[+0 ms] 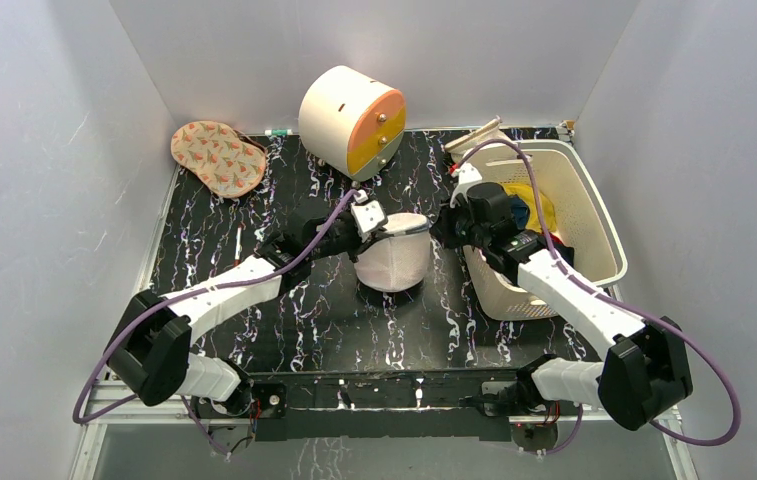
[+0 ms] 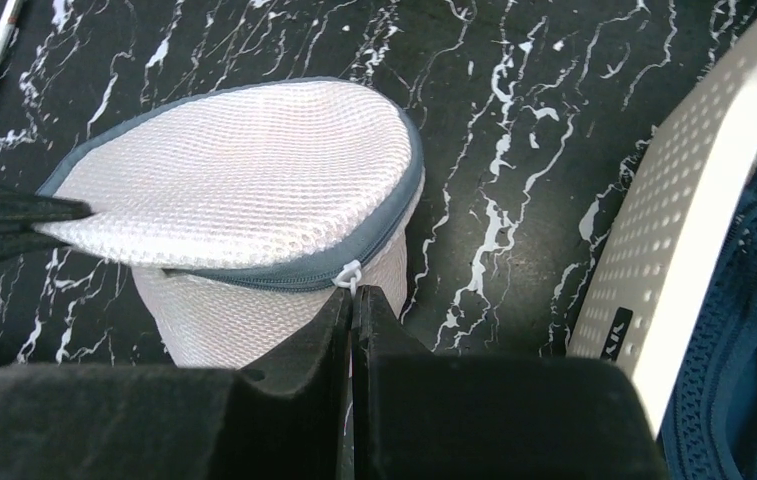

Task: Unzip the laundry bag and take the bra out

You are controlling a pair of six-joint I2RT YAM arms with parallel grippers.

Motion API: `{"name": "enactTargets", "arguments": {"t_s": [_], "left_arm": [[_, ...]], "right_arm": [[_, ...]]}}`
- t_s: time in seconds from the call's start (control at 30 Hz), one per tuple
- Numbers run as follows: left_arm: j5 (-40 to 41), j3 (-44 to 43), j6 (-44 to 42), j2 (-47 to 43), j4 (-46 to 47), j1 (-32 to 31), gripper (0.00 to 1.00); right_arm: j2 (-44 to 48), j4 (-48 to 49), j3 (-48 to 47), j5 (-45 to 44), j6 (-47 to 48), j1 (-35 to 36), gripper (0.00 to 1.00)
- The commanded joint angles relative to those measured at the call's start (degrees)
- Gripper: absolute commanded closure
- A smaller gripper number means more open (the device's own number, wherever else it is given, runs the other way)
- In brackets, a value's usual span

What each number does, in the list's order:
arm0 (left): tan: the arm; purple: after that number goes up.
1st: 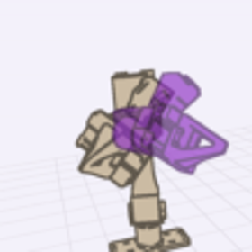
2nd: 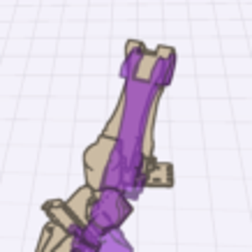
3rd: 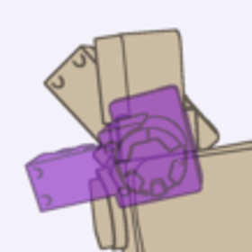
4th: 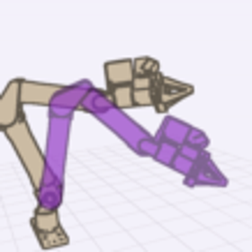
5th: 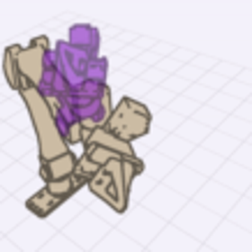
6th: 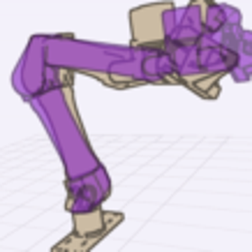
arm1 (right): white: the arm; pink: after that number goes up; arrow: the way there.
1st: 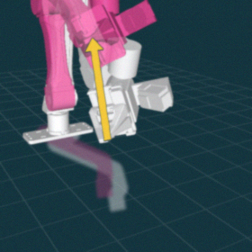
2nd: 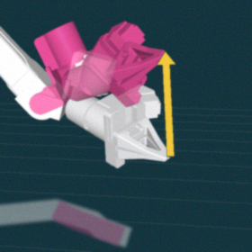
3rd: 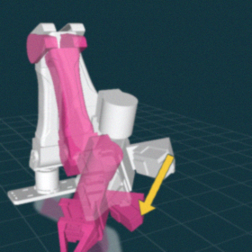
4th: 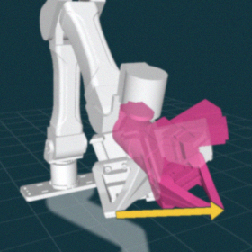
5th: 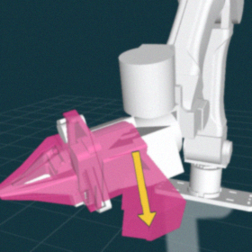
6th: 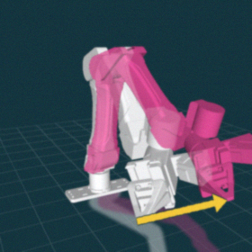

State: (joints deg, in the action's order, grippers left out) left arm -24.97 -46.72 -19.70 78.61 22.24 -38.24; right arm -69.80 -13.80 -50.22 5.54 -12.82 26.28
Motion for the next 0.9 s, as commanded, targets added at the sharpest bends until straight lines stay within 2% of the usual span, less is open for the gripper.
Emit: {"name": "enactTargets", "arguments": {"t_s": [0.0,0.13,0.23,0.3,0.43,0.63,0.73,0.87], "left_arm": [[1.3,0.0,-2.4,-2.9,-0.3,0.0,0.94],[-2.0,-0.3,0.8,-2.6,0.9,-0.1,0.60],[-4.3,-0.6,3.8,-2.7,2.2,-0.1,0.46],[-6.0,-0.8,5.7,-2.9,2.9,-0.2,0.40],[-7.2,-0.8,9.0,-2.5,4.7,-0.9,0.36],[-5.5,-1.5,8.3,-1.6,3.2,-2.7,0.32],[-3.6,-1.5,7.2,-1.9,2.5,-2.8,0.35],[-1.7,-1.6,6.4,-2.1,1.9,-3.2,0.50]], "right_arm": [[0.4,-0.3,-3.9,7.1,3.1,-0.5,1.00],[1.4,1.2,-3.3,15.3,2.2,-0.2,1.00],[2.6,4.0,-1.5,17.5,0.3,0.0,1.00],[2.8,5.7,-0.6,19.6,-1.2,0.1,1.00],[2.2,6.7,-0.8,22.6,-2.9,0.9,1.00],[1.9,5.6,-1.9,22.9,-3.4,2.2,1.00],[2.2,5.8,-1.6,22.4,-3.5,2.4,1.00],[2.1,6.3,-1.3,22.5,-4.3,2.7,1.00]]}}
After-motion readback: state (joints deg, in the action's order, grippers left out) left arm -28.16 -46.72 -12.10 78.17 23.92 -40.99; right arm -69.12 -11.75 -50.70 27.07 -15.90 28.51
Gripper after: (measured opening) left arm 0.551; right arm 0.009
